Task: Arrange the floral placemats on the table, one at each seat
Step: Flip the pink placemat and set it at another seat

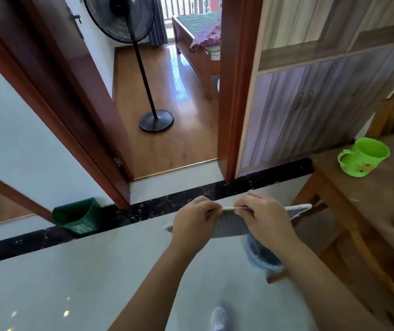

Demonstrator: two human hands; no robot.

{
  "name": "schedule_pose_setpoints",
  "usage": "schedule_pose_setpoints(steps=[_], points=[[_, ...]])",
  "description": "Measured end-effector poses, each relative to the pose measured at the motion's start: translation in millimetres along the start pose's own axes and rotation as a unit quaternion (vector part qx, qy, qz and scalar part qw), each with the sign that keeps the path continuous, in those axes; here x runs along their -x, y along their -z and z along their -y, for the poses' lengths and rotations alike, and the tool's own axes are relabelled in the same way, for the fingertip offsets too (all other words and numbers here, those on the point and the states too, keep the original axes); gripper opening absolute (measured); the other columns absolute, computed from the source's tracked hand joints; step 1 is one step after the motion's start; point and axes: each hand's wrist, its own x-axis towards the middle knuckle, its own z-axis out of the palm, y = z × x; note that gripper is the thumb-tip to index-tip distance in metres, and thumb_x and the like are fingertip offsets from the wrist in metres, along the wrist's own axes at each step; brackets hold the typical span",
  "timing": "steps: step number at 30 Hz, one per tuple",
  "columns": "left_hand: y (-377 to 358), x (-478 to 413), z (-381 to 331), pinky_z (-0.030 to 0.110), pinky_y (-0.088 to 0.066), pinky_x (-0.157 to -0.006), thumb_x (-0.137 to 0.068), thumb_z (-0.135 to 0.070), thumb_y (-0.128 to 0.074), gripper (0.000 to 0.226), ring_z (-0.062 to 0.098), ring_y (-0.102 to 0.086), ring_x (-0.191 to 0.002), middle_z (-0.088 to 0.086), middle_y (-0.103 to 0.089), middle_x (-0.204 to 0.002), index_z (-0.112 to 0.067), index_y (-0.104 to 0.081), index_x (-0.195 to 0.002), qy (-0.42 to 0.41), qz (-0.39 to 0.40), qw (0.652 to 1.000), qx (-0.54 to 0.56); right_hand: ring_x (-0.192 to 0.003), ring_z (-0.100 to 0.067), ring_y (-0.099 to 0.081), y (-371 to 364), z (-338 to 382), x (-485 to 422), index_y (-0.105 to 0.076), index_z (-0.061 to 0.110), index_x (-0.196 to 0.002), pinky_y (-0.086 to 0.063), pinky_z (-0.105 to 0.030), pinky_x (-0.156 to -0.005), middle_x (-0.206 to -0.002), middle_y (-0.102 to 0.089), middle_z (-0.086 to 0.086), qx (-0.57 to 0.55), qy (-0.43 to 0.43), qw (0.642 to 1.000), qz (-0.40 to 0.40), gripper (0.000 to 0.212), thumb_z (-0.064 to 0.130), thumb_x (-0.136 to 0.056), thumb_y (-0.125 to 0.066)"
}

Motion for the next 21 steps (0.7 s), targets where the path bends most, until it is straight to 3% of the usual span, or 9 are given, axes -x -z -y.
schedule_pose_setpoints(steps=[3, 12, 15, 21], points=[[-3, -45, 15, 0.035, -0.052, -0.064, -0.079, -0.011, -0.066, 0.007, 0.017, -0.062, -0.071, -0.001, -0.069, -0.082, -0.015, -0.072, -0.081, -0.002, -0.004, 1.000, 0.005, -0.067, -0.019, -0.055, -7, -9, -44, -0.067, 0.011, -0.079, -0.039, -0.027, -0.060, -0.075, -0.063, -0.004, -0.002, -0.012, 1.000, 0.005, 0.004, 0.008, -0.081, -0.065], [-10, -200, 82, 0.027, -0.044, -0.064, -0.082, -0.012, -0.062, 0.010, 0.020, -0.061, -0.074, -0.001, -0.069, -0.084, -0.018, -0.070, -0.082, -0.020, 0.048, 0.999, -0.002, -0.077, -0.022, -0.060, -44, -43, -188, -0.068, 0.012, -0.081, -0.048, -0.040, -0.067, -0.081, -0.065, -0.003, 0.008, -0.074, 0.997, 0.006, 0.006, 0.009, -0.080, -0.063], [-5, -261, 101, 0.025, -0.039, -0.062, -0.083, -0.011, -0.060, 0.012, 0.020, -0.061, -0.075, -0.003, -0.070, -0.087, -0.019, -0.070, -0.082, -0.038, 0.074, 0.997, 0.001, -0.080, -0.022, -0.060, -51, -49, -242, -0.068, 0.011, -0.083, -0.048, -0.038, -0.070, -0.084, -0.066, -0.004, 0.026, -0.097, 0.995, -0.006, 0.005, 0.010, -0.080, -0.064], [-12, -365, 111, 0.030, -0.045, -0.061, -0.081, -0.014, -0.064, 0.007, 0.017, -0.059, -0.067, -0.004, -0.065, -0.081, -0.018, -0.069, -0.078, -0.112, 0.105, 0.987, 0.043, -0.077, -0.015, -0.056, -43, -74, -314, -0.065, 0.012, -0.084, -0.043, -0.028, -0.068, -0.081, -0.061, 0.001, 0.046, -0.174, 0.983, -0.039, 0.004, 0.013, -0.080, -0.065]])
